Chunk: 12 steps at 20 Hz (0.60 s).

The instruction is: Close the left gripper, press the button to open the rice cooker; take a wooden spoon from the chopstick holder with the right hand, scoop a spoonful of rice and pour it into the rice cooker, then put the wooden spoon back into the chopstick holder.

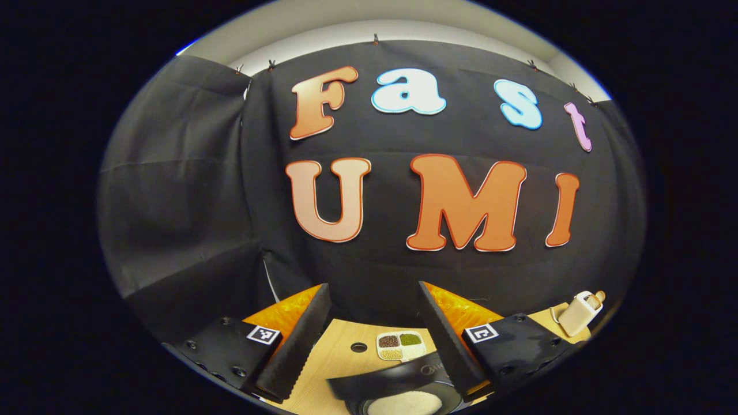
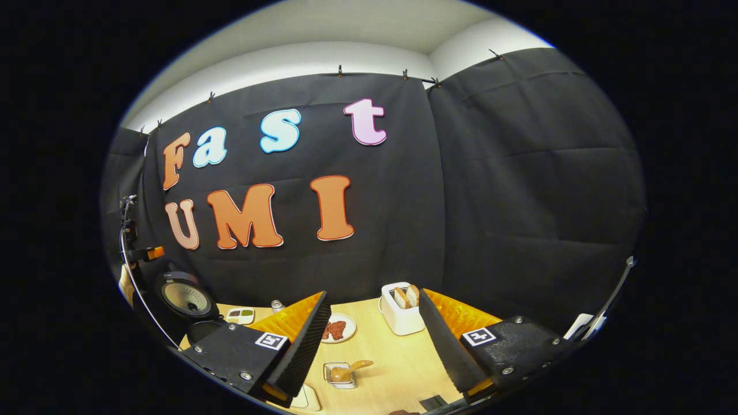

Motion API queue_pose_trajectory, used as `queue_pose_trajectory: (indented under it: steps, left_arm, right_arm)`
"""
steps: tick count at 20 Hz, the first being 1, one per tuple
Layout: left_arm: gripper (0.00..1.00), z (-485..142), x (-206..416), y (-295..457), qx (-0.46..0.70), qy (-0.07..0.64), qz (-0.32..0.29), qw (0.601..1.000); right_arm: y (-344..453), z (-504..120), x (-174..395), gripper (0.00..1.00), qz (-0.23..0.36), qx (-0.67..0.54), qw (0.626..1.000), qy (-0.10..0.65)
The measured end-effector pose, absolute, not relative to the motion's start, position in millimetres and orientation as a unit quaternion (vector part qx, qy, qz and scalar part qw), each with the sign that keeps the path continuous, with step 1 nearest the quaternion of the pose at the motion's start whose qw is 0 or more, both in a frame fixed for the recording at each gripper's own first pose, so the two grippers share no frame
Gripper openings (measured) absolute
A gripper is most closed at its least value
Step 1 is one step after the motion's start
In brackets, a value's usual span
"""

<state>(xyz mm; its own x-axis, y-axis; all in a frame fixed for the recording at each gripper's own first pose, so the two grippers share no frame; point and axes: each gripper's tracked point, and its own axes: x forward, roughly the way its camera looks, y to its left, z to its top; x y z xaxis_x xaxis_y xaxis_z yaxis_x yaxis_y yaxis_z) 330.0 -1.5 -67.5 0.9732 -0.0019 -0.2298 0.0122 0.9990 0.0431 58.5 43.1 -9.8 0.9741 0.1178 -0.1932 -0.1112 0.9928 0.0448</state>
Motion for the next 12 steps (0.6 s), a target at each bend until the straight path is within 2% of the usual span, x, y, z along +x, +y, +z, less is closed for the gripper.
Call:
queue_pose_trajectory:
  steps: [3, 5, 8, 12]
  left_arm:
    - [0.97, -79, 344, -15, 0.039, 0.120, -0.016, 0.992]
    - [1.00, -96, 344, -12, 0.051, 0.137, -0.005, 0.989]
    - [0.96, -134, 338, -17, 0.030, 0.186, -0.025, 0.982]
    - [1.00, -143, 314, -31, -0.021, 0.185, -0.047, 0.981]
  right_arm:
    - [39, -7, 56, 0.95, 0.053, 0.014, 0.994, 0.096]
    - [39, -7, 54, 0.95, 0.054, 0.017, 0.993, 0.099]
    - [44, 0, 55, 0.95, 0.063, 0.015, 0.994, 0.087]
    - [46, 2, 57, 0.94, 0.065, 0.002, 0.994, 0.082]
